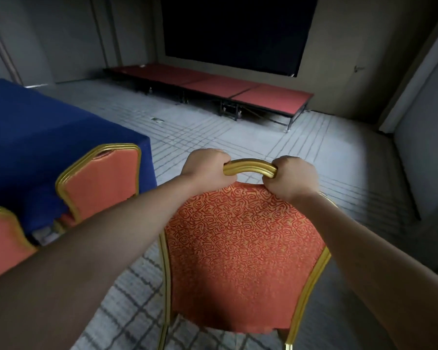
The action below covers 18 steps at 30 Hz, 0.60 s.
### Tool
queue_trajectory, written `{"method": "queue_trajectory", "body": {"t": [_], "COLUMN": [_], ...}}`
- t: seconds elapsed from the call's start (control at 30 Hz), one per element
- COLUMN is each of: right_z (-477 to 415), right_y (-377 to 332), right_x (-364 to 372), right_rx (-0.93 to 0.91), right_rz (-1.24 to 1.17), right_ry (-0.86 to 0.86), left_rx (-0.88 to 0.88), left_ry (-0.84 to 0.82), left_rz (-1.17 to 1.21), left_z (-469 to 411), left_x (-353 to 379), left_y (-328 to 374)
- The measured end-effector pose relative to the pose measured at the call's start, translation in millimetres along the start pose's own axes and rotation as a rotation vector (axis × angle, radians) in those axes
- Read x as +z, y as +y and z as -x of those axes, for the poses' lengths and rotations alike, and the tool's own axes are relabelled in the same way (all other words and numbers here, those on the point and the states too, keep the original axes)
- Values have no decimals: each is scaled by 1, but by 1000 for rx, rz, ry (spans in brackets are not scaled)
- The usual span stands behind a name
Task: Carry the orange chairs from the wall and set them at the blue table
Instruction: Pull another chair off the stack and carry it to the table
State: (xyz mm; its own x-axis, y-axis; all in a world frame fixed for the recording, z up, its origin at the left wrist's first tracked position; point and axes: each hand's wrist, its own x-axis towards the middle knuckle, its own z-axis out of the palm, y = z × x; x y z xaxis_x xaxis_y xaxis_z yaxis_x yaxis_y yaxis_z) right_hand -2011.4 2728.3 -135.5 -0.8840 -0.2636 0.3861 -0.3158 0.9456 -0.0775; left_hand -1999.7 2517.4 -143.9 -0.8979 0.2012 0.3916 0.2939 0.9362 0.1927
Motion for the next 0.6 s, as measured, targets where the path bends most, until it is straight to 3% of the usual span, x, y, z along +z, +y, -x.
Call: {"method": "queue_trajectory", "body": {"t": [0.3,0.6], "right_z": [-320,-631], "right_y": [43,70], "right_x": [118,246], "right_rx": [-202,-228], "right_rz": [-5,-111], "right_ry": [-6,-39], "left_rx": [-150,-184], "left_ry": [93,100], "left_rz": [-47,-86], "left_z": [-257,-523], "left_x": [83,149], "left_y": [-143,-300]}}
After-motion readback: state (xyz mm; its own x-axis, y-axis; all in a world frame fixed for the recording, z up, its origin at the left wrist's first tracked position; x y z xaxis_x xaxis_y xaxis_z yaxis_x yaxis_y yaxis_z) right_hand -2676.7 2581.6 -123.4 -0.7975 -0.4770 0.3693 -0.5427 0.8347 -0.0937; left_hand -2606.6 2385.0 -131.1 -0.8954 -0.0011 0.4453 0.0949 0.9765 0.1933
